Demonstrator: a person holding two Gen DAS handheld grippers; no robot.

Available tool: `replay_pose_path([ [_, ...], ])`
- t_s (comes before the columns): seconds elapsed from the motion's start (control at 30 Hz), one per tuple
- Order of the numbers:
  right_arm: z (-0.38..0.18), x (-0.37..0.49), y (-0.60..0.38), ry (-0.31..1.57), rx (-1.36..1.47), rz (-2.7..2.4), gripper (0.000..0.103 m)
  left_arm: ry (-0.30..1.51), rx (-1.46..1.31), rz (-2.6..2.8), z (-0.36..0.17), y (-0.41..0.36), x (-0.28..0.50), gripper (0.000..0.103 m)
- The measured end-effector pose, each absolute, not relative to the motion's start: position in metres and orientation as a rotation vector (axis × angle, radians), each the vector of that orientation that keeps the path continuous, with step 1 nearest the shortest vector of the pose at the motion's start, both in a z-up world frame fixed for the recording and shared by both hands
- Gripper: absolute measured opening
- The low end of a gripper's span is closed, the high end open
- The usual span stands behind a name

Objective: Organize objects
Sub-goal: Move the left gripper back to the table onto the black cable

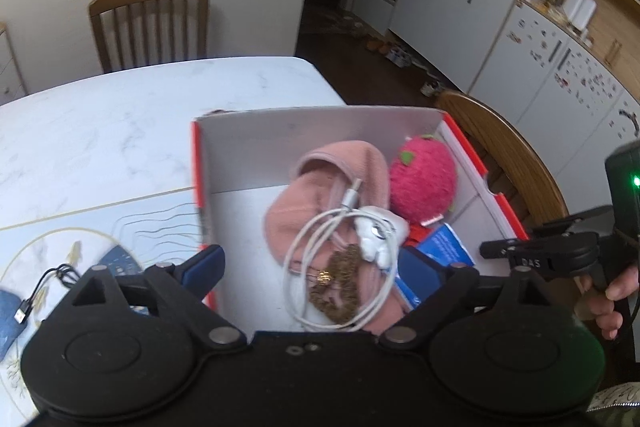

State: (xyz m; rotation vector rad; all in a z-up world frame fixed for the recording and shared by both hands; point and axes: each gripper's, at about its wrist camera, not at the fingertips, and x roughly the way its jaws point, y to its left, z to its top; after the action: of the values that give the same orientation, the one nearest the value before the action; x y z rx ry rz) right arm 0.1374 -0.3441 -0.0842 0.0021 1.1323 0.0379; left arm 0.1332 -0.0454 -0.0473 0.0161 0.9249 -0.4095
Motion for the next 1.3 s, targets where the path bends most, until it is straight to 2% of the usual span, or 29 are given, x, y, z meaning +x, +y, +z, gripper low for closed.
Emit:
replay_pose_path([
  [0.17, -0.084, 0.138, -0.344, 1.135, -0.001, 0.036, 0.009, 0.906, -0.007, -0.357, -0.041, -0.021, 0.136, 0.102],
  [0.73, -0.084, 0.138, -0.342, 1.148, -0.011, 0.011, 0.009, 0.868, -0.045, -0.071, -0.024, 0.104, 0.174, 0.102],
  [0.97, -0.085, 0.140, -0.339, 1.154, -0.012, 0.001, 0.009, 0.964, -0.141, -0.017, -0.056, 0.131, 0.191, 0.102],
  [1.3, -0.086, 0.143, -0.336, 1.167, -0.021, -0.009, 0.009, 1.095, -0.087, 0.028, -0.122, 0.100, 0.204, 0.101],
])
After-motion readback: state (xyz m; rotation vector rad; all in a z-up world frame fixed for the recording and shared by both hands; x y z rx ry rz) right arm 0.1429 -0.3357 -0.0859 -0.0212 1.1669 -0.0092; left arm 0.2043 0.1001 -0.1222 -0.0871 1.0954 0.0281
